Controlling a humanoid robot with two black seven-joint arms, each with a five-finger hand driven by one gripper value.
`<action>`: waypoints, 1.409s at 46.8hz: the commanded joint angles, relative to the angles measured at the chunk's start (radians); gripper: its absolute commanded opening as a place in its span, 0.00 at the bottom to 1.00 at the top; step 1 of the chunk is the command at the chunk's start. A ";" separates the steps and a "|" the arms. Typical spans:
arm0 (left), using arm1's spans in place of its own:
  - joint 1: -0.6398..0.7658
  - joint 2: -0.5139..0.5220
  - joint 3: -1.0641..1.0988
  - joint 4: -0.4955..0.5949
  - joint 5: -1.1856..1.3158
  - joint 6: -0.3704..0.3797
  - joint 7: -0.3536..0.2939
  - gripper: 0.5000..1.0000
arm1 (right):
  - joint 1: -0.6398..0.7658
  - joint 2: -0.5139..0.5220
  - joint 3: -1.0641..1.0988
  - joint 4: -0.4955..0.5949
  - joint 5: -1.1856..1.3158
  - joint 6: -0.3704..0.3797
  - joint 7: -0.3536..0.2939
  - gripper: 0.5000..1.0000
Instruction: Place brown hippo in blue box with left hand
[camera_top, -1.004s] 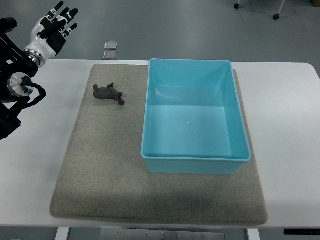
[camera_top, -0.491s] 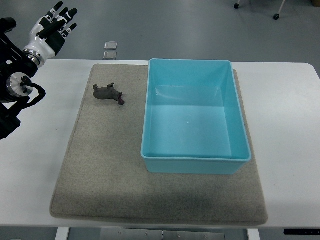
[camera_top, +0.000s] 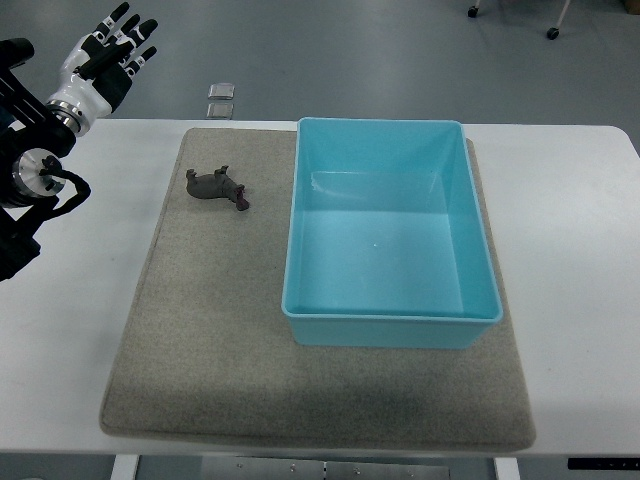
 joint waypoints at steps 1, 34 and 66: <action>-0.002 0.000 -0.002 0.001 -0.002 0.001 0.002 1.00 | 0.000 0.000 0.000 0.000 0.000 0.000 0.000 0.87; -0.045 0.034 0.018 -0.008 0.509 -0.058 -0.012 0.95 | 0.000 0.000 0.000 0.000 0.000 0.000 0.000 0.87; -0.108 0.181 0.061 -0.224 1.194 -0.161 -0.026 1.00 | 0.000 0.000 0.000 0.000 0.000 0.000 0.000 0.87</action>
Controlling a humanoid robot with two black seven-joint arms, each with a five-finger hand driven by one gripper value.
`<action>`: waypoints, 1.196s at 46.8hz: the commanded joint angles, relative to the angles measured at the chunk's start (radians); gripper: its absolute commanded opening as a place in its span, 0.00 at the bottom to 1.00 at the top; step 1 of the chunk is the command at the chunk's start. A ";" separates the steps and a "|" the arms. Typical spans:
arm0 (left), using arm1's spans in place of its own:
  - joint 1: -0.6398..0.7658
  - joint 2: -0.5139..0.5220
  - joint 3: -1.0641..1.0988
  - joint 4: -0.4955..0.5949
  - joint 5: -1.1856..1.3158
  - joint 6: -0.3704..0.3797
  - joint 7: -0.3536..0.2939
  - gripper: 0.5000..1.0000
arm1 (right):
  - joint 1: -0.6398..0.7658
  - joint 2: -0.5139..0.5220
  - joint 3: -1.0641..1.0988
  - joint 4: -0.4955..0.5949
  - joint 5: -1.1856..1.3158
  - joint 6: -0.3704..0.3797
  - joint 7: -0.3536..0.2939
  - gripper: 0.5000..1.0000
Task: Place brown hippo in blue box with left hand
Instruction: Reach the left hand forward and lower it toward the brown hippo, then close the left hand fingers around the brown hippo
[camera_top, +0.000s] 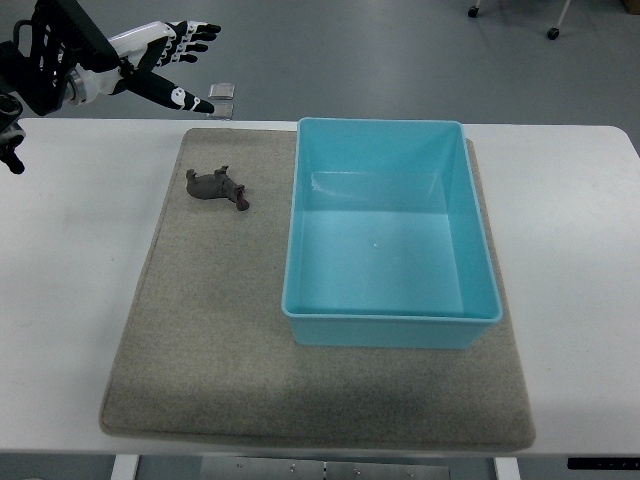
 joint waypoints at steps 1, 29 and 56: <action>0.001 0.002 0.000 -0.006 0.079 0.002 -0.007 1.00 | 0.000 0.000 0.000 0.000 0.000 0.000 0.000 0.87; 0.020 0.001 0.155 0.003 0.334 0.059 -0.012 0.95 | 0.000 0.000 0.000 0.000 0.000 0.000 -0.001 0.87; 0.038 -0.011 0.236 0.000 0.314 0.134 -0.004 0.74 | 0.000 0.000 0.000 0.000 0.000 0.000 0.000 0.87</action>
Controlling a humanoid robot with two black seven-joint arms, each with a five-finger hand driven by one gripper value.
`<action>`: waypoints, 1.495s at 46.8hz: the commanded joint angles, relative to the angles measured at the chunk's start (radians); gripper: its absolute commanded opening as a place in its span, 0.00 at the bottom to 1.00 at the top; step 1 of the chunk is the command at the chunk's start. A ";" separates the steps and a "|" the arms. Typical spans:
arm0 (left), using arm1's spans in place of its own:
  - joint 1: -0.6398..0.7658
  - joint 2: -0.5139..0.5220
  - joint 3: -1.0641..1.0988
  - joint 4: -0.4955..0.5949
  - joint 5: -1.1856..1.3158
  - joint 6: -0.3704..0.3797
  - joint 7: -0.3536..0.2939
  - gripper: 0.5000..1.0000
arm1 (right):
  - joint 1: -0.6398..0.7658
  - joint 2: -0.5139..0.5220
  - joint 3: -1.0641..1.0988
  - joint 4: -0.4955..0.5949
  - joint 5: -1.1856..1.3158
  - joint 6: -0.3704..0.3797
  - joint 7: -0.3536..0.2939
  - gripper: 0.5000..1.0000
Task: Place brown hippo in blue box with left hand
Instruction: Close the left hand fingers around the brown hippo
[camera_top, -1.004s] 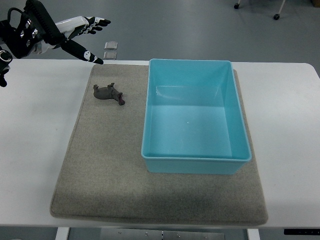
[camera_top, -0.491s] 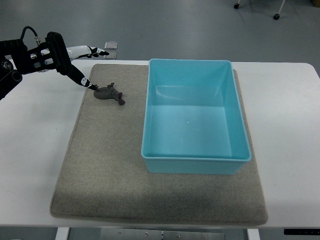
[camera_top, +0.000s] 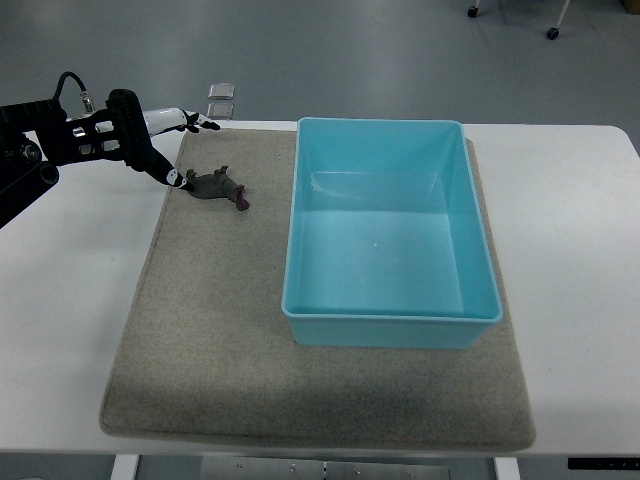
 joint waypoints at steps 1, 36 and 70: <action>0.012 -0.002 0.000 -0.003 -0.002 0.001 0.001 0.73 | 0.000 0.000 0.000 0.000 0.000 0.000 0.000 0.87; 0.035 -0.029 0.022 -0.008 0.001 0.057 0.002 0.59 | 0.000 0.000 0.000 0.000 0.000 0.000 0.000 0.87; 0.035 -0.034 0.043 -0.008 0.001 0.057 0.002 0.41 | 0.000 0.000 0.000 0.000 0.000 0.000 0.000 0.87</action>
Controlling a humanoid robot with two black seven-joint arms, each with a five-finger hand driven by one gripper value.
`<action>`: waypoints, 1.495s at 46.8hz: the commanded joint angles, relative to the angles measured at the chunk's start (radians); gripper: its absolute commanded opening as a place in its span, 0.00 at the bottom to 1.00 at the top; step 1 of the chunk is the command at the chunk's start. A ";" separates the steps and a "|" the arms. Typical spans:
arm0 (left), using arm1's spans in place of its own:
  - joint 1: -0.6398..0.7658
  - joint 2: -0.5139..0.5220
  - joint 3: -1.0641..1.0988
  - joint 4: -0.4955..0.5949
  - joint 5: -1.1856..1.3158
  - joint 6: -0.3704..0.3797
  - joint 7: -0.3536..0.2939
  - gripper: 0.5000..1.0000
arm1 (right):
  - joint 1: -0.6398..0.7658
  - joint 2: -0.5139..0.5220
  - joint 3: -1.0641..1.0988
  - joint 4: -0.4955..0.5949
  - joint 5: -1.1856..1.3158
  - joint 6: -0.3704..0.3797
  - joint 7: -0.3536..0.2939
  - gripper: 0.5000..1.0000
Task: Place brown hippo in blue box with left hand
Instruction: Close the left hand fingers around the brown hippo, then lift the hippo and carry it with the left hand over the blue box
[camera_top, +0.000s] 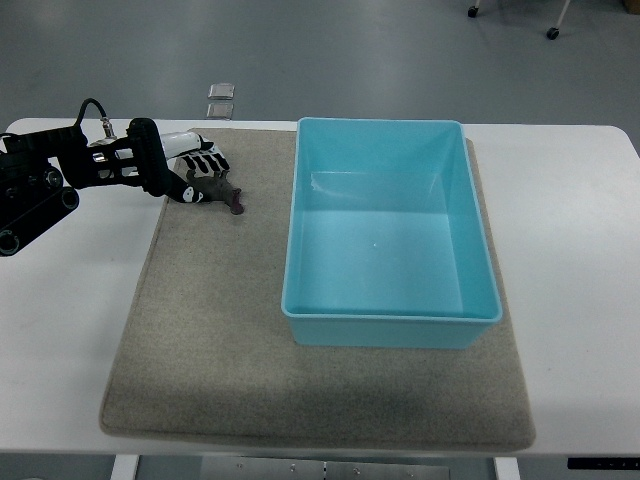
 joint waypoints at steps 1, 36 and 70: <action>0.000 0.001 0.000 0.000 0.000 0.000 0.000 0.41 | 0.000 0.000 0.000 0.000 0.000 0.000 0.000 0.87; 0.001 0.001 0.000 -0.002 -0.005 -0.011 0.000 0.00 | 0.000 0.000 0.000 0.000 0.000 0.000 0.000 0.87; -0.160 0.041 -0.075 -0.054 -0.097 -0.031 0.000 0.00 | 0.000 0.000 0.000 0.000 0.000 0.000 0.000 0.87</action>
